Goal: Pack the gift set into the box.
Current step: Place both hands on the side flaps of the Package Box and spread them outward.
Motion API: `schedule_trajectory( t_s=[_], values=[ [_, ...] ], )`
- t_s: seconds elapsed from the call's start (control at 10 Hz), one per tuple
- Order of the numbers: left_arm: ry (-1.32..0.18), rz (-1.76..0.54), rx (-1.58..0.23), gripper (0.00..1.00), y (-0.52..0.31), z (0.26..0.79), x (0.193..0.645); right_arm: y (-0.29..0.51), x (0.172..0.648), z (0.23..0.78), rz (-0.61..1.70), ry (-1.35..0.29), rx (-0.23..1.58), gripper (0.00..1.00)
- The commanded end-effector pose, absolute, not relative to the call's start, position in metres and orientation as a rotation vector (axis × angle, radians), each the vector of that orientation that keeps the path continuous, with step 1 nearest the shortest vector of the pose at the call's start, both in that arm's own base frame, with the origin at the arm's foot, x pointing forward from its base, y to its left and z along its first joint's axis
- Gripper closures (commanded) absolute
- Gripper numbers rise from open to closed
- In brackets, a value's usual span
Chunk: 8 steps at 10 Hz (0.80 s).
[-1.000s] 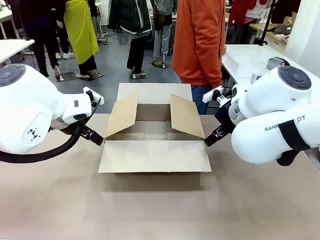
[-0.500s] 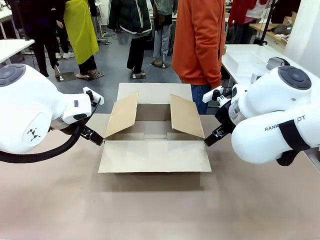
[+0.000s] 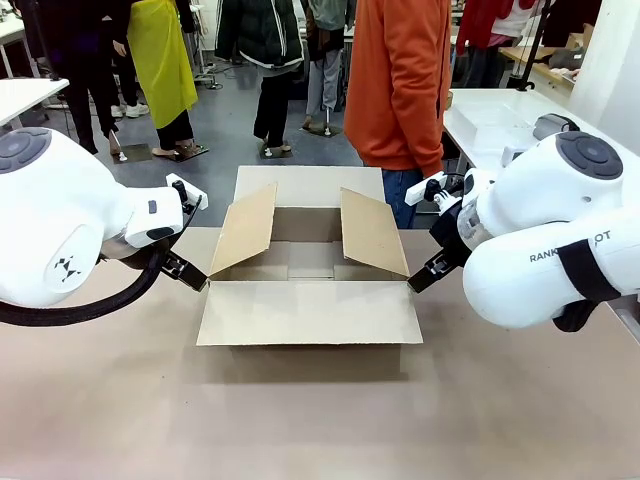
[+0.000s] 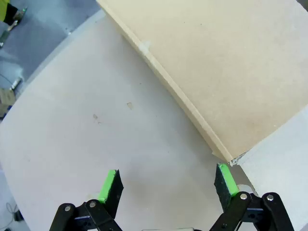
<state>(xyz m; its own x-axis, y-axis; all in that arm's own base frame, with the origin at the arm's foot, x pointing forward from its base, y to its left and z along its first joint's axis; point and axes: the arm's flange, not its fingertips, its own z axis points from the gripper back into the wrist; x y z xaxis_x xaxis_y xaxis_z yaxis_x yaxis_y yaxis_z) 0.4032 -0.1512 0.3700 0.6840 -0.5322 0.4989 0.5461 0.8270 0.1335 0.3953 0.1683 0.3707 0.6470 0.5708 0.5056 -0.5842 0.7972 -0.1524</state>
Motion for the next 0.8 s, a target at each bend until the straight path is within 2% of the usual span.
schedule_trajectory(
  t_s=[0.0,0.1,0.2,0.3,0.5,0.6,0.7],
  values=[
    [-0.551,-0.604,-0.027,0.0,-0.151,0.37,0.403,0.168,0.395,0.371,0.656,-0.566,0.026,0.0],
    [-0.551,-0.604,-0.027,0.0,-0.151,0.37,0.403,0.168,0.395,0.371,0.657,-0.566,0.025,0.0],
    [-0.546,-0.641,-0.147,0.0,-0.144,0.39,0.389,0.164,0.388,0.393,0.653,-0.56,0.055,0.0],
    [-0.509,-0.617,-0.192,0.0,-0.132,0.423,0.367,0.151,0.374,0.427,0.625,-0.56,0.102,0.0],
    [-0.493,-0.486,-0.178,0.0,-0.107,0.471,0.323,0.123,0.344,0.479,0.5,-0.544,0.174,0.0],
    [-0.525,-0.39,-0.153,0.0,-0.088,0.485,0.306,0.104,0.332,0.497,0.413,-0.529,0.255,0.0],
    [-0.552,-0.453,-0.283,0.0,-0.069,0.496,0.292,0.08,0.325,0.506,0.375,-0.497,0.392,0.0]
  ],
)
